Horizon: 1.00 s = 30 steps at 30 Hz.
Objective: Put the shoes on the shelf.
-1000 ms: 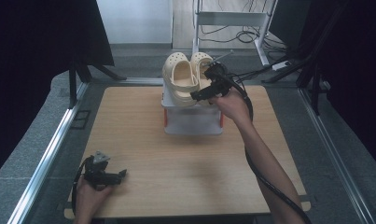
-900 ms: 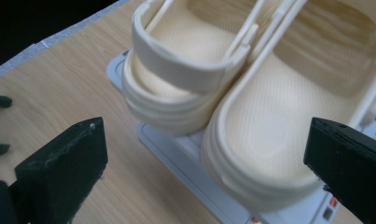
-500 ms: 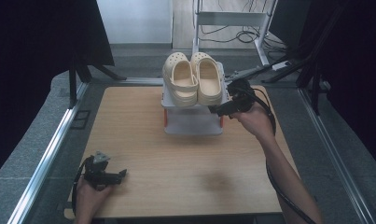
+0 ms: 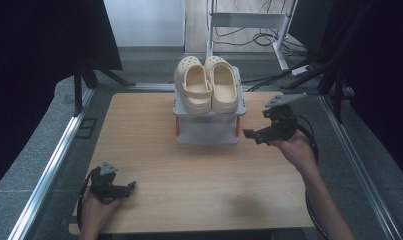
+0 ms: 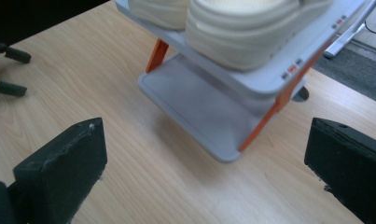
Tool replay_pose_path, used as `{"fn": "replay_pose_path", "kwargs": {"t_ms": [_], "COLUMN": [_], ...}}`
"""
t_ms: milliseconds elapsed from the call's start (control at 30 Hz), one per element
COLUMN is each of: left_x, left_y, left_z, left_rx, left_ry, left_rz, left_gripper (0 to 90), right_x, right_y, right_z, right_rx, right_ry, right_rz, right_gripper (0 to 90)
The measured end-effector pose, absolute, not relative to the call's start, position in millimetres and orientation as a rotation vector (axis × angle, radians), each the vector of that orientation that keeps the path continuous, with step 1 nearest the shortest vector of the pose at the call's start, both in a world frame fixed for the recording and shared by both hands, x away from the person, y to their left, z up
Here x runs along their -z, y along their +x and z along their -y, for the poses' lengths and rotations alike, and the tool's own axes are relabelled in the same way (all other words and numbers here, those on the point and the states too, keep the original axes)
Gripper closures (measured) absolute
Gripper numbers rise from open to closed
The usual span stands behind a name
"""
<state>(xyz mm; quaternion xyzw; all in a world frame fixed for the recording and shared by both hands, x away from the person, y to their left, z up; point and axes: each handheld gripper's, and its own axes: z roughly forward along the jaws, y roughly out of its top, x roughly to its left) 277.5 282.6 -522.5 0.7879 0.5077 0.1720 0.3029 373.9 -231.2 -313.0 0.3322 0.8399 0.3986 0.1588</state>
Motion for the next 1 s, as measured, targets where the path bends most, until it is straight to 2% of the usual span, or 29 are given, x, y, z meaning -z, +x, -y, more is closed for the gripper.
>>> {"fn": "replay_pose_path", "kwargs": {"t_ms": [433,1000], "left_x": [523,523], "left_y": [277,277], "left_z": [-282,-281], "left_rx": [-0.456,-0.464], "left_ry": [2.085,2.076], "left_rz": [-1.355,-1.360], "left_gripper": [0.0,0.0], "right_x": [338,416], "right_y": [341,320], "right_z": [265,248], "right_rx": [-1.109,-1.124], "right_ry": [0.948,0.920], "right_rz": [-2.360,-2.418], "right_gripper": [0.0,0.0]}}
